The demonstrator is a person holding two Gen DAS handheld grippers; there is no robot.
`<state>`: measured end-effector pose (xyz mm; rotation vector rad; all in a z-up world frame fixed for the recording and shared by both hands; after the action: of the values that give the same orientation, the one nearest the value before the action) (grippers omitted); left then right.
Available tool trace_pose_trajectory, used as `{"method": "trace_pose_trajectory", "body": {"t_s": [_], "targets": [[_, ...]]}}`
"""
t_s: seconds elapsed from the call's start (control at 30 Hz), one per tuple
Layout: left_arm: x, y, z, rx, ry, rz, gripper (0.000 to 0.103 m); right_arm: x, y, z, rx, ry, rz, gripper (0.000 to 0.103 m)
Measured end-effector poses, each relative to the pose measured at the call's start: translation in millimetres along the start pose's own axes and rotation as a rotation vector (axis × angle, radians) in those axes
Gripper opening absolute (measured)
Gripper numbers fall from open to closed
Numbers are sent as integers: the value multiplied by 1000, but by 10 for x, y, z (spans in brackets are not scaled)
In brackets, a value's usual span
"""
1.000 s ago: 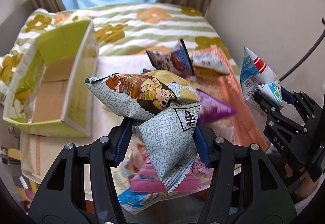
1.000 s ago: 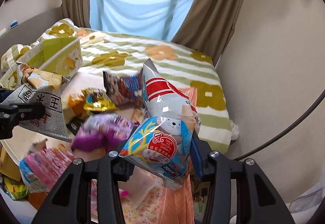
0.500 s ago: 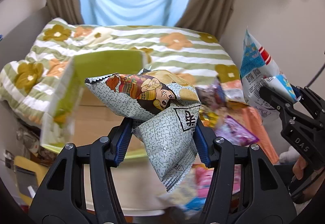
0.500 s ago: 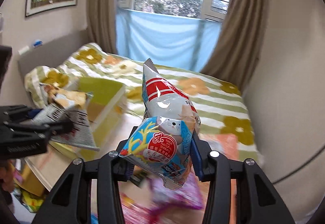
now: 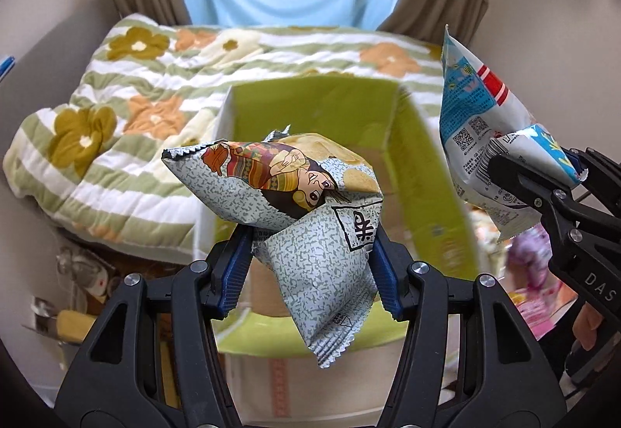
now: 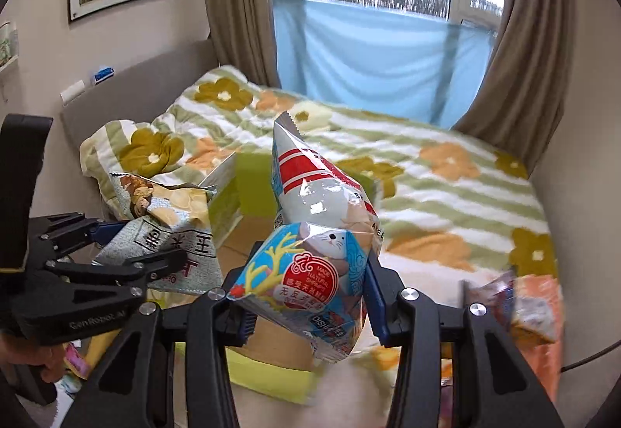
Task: Organize snacks
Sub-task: 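Carry both bags over the cardboard box and open both tools to drop them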
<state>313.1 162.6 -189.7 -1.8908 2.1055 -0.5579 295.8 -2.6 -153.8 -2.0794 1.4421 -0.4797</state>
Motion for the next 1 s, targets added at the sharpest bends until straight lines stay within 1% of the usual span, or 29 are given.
{"method": "trace_pose_trajectory", "body": {"t_s": [0.17,0.27,0.4,0.5,0.53,0.57,0.6,0.63,0.7,0.8,1.0], "targets": [[-173,26,330,-51,-17,39,53,-188,29,325,-73,2,31,42],[-174,52,497,-75,-12,61,53,-222,48,479,-109,-1,58,42],[-128,95,662,-105,-2,98,53,-192,75,581,-133,4,87,42],[-68,106,722,-112,-13,119,60,-168,90,637,-147,0,106,42],[-48,116,719,-113,-21,122,75,-158,94,653,-151,-1,109,42],[-53,115,721,-110,-37,121,94,-150,97,667,-156,-2,111,42],[-56,111,710,-102,-44,117,100,-142,99,682,-161,-3,113,42],[-73,109,679,-87,-44,108,102,-126,100,694,-165,-5,115,42],[-108,127,636,-87,-41,93,102,-119,97,719,-174,-9,112,42],[-179,178,545,-81,-58,65,102,-116,130,748,-185,-7,94,42],[-201,326,475,-94,-63,16,102,-210,203,878,-222,-10,63,42]]}}
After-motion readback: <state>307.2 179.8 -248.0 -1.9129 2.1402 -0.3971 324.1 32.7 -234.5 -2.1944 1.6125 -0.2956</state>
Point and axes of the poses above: each gripper's, at about its wrist camera, not at the fingertips, and z roughly the way its jaws point, x to its right, y to its underside, the point moved 7 cm from there along z, roughly the way its jaws point, and after that the axes turned 9 degrees about -x, right-handed, at the moved point
